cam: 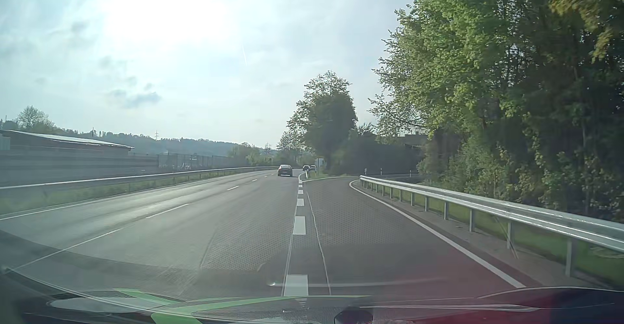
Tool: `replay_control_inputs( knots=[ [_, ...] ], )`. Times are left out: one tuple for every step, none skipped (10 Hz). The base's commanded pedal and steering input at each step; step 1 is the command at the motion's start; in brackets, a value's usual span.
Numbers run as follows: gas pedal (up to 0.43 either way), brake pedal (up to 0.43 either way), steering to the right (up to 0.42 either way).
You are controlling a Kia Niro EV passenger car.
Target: Follow the waypoints while adhering to traffic rules and regulations
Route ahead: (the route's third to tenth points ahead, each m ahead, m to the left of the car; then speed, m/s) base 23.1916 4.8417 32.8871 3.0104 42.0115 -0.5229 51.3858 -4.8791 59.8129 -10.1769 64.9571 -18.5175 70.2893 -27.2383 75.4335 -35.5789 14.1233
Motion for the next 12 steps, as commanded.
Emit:
replay_control_inputs(
  knots=[
    [0.000, 0.262, 0.000],
    [0.000, 0.256, 0.000],
    [0.000, 0.244, 0.000],
    [0.000, 0.244, 0.000],
    [0.000, 0.244, 0.000],
    [0.000, 0.244, 0.000],
    [0.000, 0.250, 0.000],
    [0.000, 0.244, 0.000],
    [0.000, 0.250, 0.000],
    [0.000, 0.244, 0.000],
    [0.000, 0.226, 0.000],
    [0.000, 0.207, 0.000]
  ],
)
